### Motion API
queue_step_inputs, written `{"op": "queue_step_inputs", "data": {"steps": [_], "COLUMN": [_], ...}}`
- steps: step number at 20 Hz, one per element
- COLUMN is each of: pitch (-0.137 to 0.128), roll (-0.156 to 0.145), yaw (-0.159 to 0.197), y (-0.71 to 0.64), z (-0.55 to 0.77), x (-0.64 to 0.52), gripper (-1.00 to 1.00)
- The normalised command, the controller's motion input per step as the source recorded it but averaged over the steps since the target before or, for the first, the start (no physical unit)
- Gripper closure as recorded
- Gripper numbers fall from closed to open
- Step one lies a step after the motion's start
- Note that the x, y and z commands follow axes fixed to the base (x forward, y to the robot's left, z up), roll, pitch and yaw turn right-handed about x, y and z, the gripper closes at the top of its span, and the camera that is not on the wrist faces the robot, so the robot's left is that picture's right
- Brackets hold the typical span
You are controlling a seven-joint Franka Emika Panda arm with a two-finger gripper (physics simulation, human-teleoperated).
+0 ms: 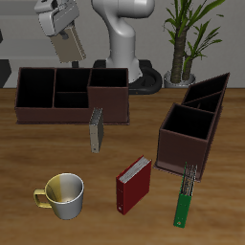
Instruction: Place the right yellow book into the back desk caddy's back compartment and place the green book into the left desk caddy's back compartment and place the left yellow book into the left desk caddy's left compartment
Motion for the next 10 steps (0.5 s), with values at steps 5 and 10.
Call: {"op": "queue_step_inputs", "data": {"steps": [5,10], "pitch": [-0.014,-0.060], "roll": [-0.080,-0.048], "yaw": [0.134,0.070], "y": [-0.58,-0.44], "z": [0.30,0.18], "x": [0.28,0.16], "gripper": [1.00,1.00]}}
